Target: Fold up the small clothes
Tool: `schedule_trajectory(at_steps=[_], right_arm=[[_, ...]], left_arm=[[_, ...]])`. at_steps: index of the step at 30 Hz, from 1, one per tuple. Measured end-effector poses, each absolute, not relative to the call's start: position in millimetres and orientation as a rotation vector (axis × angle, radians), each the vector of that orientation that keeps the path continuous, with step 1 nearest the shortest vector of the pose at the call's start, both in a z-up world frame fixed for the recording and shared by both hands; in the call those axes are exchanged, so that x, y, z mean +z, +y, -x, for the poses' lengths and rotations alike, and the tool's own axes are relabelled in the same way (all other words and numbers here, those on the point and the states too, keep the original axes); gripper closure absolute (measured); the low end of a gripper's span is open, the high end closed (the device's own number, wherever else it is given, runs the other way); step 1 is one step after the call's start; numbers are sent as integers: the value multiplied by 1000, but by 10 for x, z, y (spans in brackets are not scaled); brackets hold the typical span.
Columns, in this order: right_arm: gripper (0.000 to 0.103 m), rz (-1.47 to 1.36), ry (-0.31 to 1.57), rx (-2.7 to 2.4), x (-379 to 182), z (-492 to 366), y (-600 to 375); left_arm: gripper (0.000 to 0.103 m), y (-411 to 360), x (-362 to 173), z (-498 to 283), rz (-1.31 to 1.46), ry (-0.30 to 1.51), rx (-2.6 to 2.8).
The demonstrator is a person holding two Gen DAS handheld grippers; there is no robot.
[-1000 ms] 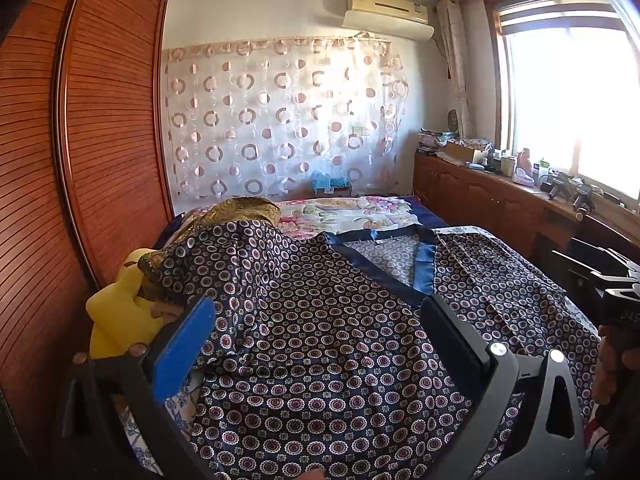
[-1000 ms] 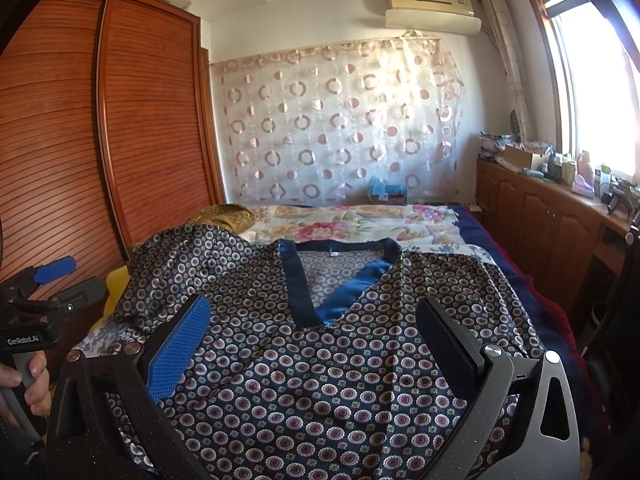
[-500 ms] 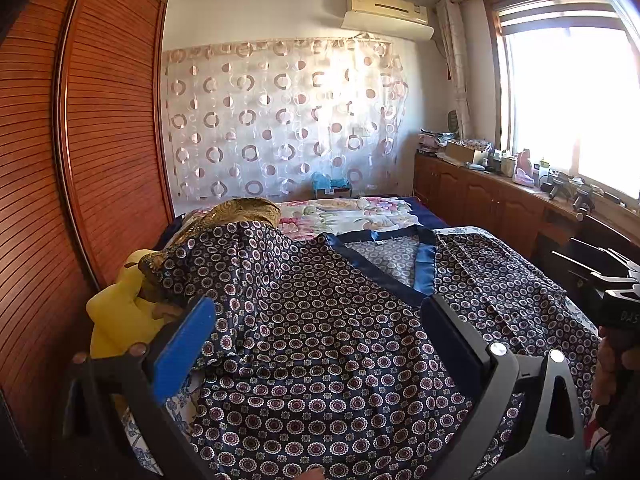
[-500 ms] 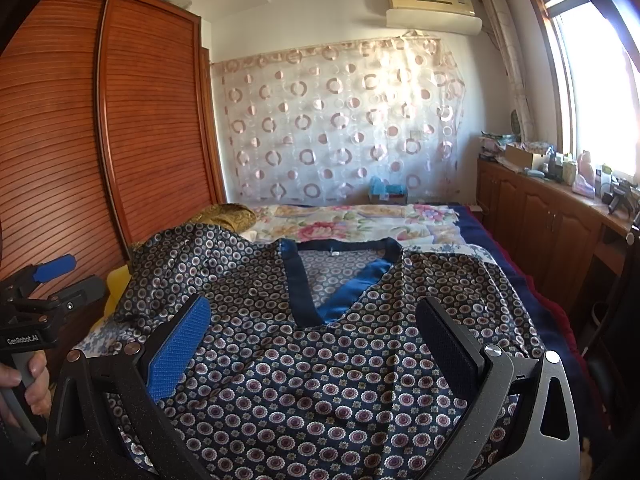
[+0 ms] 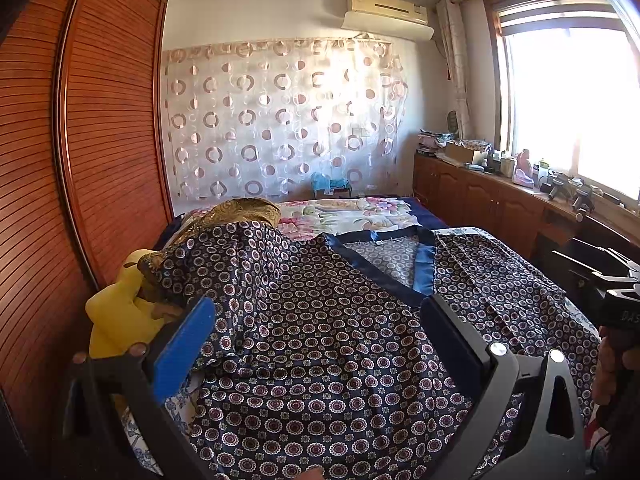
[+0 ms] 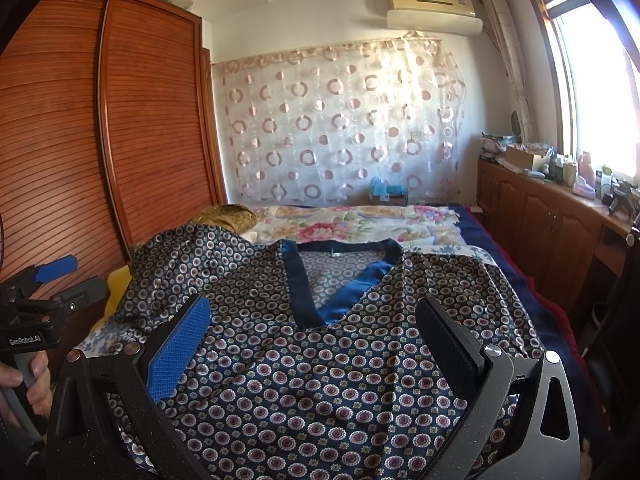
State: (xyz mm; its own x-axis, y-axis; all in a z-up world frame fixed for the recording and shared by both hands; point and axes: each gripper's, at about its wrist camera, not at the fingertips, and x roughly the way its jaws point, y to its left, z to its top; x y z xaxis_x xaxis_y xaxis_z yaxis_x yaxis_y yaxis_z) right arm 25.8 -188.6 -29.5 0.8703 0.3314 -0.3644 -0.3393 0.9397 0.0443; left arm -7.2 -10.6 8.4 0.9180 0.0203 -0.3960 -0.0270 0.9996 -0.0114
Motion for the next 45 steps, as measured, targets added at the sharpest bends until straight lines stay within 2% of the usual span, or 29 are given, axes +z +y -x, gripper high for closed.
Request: schedule_trajectory(at_steps=[12, 21, 42, 45], right_arm=[[0, 23, 381, 352, -304, -253, -1886], [0, 26, 467, 399, -576, -445, -1754], [0, 146, 661, 444, -1201, -792, -1570], [0, 142, 690, 451, -1304, -806, -1571]], left_arm=[[0, -100, 56, 42, 19, 417, 22], [0, 70, -239, -123, 45, 499, 27], [0, 1255, -545, -496, 133, 616, 33], [4, 1430, -591, -638, 193, 647, 1]])
